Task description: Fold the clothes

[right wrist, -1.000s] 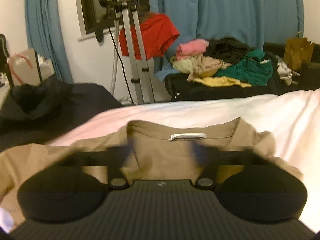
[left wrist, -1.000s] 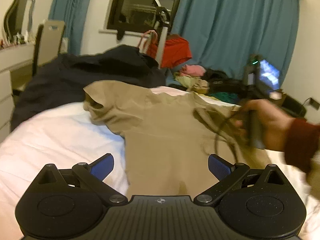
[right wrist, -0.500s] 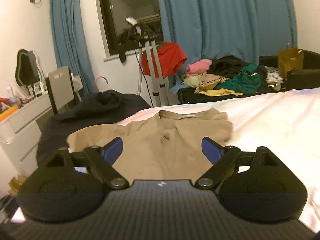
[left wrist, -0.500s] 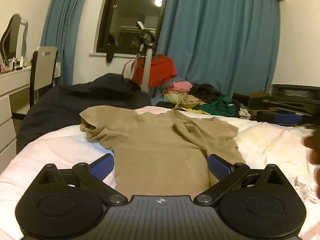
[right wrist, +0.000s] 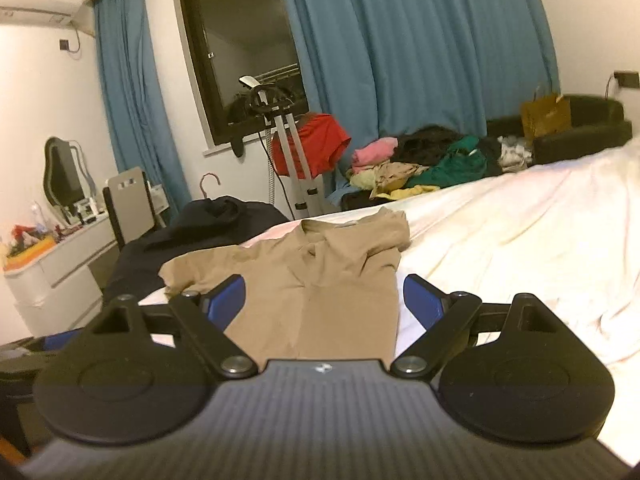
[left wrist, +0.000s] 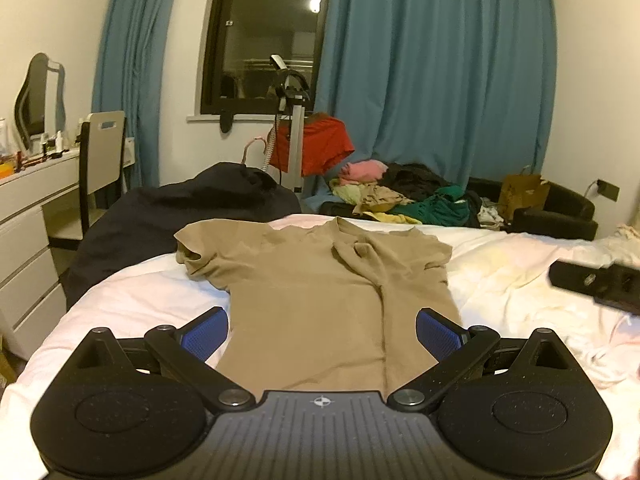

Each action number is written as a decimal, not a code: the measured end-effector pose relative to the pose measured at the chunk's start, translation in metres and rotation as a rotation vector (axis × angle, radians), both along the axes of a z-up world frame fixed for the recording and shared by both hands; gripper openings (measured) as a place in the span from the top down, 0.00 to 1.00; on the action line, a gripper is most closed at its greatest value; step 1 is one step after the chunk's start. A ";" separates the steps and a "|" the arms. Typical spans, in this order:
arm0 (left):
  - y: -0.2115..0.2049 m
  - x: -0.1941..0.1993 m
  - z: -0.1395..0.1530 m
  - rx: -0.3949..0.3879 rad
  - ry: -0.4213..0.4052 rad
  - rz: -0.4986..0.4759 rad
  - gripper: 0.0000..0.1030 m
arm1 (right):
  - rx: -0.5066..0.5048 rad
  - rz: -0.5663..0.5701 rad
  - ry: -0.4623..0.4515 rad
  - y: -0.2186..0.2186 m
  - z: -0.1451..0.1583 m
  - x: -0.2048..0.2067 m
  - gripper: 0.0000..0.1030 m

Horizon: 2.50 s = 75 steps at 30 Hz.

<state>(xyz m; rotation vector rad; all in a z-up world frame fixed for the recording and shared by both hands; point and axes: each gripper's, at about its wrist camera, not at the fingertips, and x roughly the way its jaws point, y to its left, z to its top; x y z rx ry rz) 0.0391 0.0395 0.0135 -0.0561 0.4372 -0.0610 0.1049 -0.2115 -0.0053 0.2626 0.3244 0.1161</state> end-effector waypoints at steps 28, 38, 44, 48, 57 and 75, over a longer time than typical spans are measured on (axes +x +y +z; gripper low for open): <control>0.018 0.075 -0.080 -0.104 0.155 0.003 0.01 | 0.010 0.014 -0.011 -0.016 -0.042 0.008 0.15; 0.117 0.214 -0.110 -0.294 0.239 0.301 0.01 | 0.034 0.048 0.038 -0.008 -0.057 0.033 0.15; 0.159 0.286 -0.141 -0.249 0.201 0.391 0.03 | 0.027 0.072 0.093 -0.001 -0.077 0.065 0.15; 0.171 0.327 -0.146 -0.229 0.135 0.409 0.01 | 0.045 0.078 0.140 -0.001 -0.093 0.087 0.15; 0.155 0.395 -0.134 -0.059 0.132 0.351 0.95 | 0.095 0.078 0.223 -0.004 -0.119 0.121 0.15; -0.118 0.374 0.003 0.351 0.114 -0.022 0.96 | 0.177 0.008 0.201 -0.036 -0.096 0.092 0.15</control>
